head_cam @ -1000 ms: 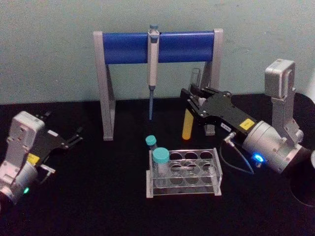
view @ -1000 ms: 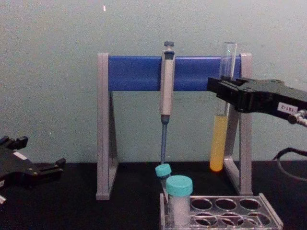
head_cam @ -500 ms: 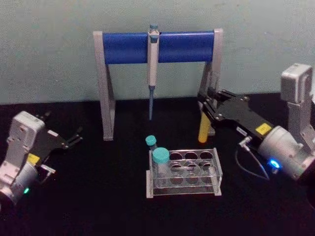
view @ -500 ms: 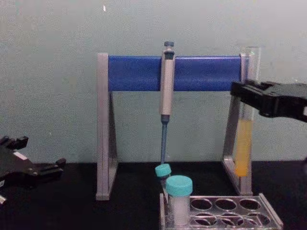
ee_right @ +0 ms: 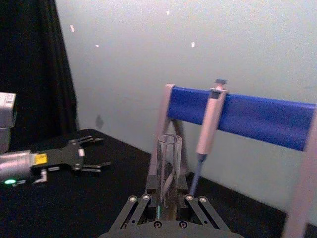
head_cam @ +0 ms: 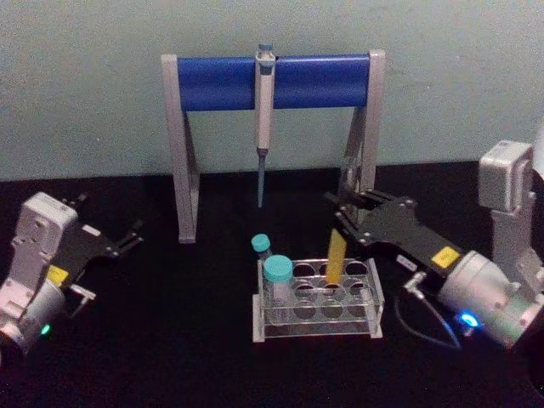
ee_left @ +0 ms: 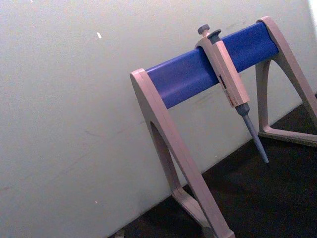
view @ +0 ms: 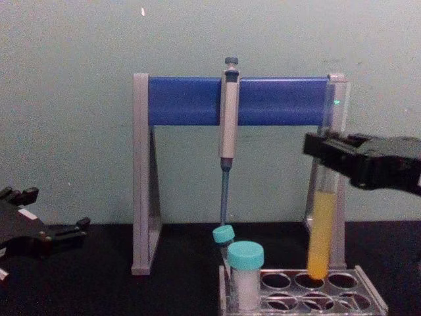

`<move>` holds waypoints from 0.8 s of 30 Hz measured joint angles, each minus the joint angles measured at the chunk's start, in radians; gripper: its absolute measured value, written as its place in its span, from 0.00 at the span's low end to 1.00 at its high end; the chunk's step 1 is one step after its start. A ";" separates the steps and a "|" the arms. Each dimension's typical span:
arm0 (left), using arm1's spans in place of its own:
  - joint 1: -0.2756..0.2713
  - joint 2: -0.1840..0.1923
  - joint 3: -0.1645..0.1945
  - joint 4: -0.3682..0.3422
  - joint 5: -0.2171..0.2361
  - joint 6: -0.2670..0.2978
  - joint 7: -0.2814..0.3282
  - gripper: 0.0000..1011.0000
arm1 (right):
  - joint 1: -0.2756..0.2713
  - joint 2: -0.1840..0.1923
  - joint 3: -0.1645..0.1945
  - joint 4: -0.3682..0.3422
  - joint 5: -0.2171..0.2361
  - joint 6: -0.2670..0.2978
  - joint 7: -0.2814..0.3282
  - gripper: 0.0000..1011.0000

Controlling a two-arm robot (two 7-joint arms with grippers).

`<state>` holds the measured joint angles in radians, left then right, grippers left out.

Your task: Pick up the test tube from the test tube rack, shake it, then place it back into the test tube rack.

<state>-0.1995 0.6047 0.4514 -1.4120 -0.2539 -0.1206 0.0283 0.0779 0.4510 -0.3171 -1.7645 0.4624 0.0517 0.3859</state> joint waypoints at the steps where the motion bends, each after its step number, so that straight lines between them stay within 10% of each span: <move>1: 0.000 0.000 0.000 0.000 0.000 0.000 0.000 0.99 | 0.004 -0.003 -0.006 0.006 0.001 0.000 0.003 0.23; 12: 0.000 0.000 0.000 0.000 0.000 0.000 0.000 0.99 | 0.125 -0.058 -0.063 0.141 -0.004 -0.037 0.040 0.23; 24: 0.000 0.000 0.000 0.000 0.000 0.000 0.000 0.99 | 0.166 -0.064 -0.047 0.198 -0.011 -0.044 0.023 0.23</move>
<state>-0.1996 0.6047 0.4514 -1.4120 -0.2539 -0.1205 0.0283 0.2442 0.3872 -0.3645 -1.5669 0.4511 0.0077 0.4089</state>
